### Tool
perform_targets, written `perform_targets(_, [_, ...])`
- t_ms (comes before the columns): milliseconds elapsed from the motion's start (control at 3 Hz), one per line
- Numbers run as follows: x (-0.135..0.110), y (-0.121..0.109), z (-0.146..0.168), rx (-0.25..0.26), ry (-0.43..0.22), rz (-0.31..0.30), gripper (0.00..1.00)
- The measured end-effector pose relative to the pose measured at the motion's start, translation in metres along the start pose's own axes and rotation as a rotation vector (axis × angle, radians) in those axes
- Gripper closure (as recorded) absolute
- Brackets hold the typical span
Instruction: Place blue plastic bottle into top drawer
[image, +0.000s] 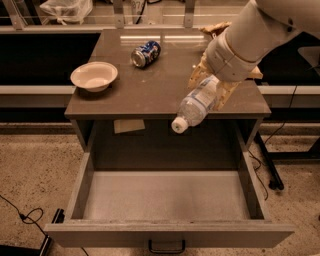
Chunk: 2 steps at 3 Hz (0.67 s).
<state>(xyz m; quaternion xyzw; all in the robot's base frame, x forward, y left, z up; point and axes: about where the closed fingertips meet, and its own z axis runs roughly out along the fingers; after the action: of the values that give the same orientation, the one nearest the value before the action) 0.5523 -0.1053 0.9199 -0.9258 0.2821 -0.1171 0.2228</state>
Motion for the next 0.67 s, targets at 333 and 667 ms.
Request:
perform_targets(333, [-0.013, 0.011, 0.016, -0.011, -0.016, 0.037, 1.00])
perform_targets(667, [-0.058, 0.044, 0.062, -0.091, -0.075, 0.166, 1.00])
